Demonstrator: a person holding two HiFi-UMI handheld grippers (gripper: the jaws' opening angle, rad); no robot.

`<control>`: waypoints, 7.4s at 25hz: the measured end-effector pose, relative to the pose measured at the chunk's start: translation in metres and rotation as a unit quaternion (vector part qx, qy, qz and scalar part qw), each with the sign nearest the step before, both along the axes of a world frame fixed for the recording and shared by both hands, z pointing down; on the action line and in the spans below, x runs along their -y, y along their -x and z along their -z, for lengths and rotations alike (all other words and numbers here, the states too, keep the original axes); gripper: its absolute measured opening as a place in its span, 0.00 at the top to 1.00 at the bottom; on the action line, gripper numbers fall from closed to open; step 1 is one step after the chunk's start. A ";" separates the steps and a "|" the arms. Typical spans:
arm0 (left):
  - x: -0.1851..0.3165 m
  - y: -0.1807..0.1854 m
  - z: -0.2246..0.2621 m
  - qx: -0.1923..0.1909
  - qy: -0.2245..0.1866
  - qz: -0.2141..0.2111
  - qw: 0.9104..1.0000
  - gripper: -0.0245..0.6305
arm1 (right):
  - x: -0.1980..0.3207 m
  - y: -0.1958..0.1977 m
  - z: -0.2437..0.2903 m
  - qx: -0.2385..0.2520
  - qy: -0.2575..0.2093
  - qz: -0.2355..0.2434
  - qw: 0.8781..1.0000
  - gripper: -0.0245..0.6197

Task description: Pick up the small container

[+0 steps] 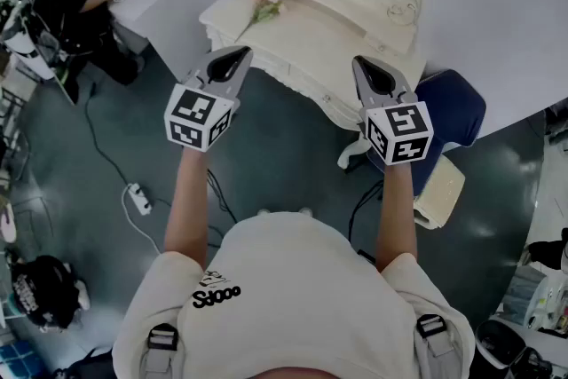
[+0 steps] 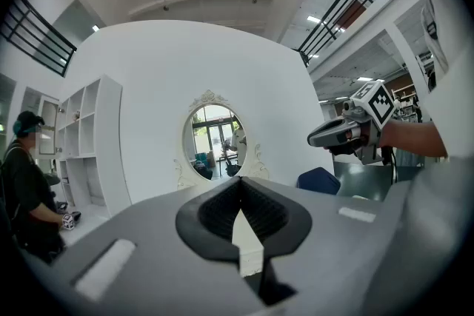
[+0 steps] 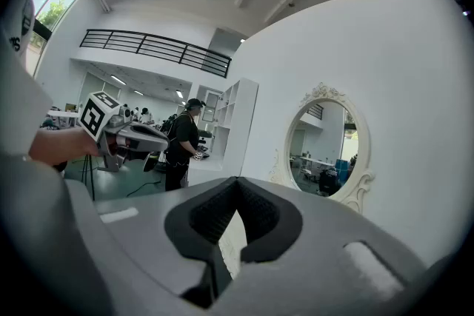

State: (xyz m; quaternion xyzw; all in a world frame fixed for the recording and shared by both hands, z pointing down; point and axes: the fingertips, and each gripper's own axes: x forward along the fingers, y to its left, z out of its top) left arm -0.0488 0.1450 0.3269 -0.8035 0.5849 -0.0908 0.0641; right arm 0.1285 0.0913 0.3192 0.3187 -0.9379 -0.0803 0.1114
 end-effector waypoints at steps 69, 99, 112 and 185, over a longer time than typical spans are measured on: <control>0.452 0.074 -0.064 -0.021 0.104 -0.033 0.994 0.93 | 0.429 0.086 -0.066 0.028 0.095 -0.022 0.995 0.96; 0.647 0.075 -0.207 -0.034 0.205 -0.226 0.952 0.63 | 0.474 0.106 -0.134 -0.004 0.198 -0.237 0.951 0.96; 0.658 0.062 -0.226 -0.001 0.171 -0.235 0.957 0.75 | 0.456 0.084 -0.137 -0.003 0.201 -0.262 0.944 0.96; 0.478 0.126 0.015 -0.013 0.035 -0.174 0.984 0.75 | 0.437 0.151 0.002 -0.008 0.004 -0.128 0.992 0.96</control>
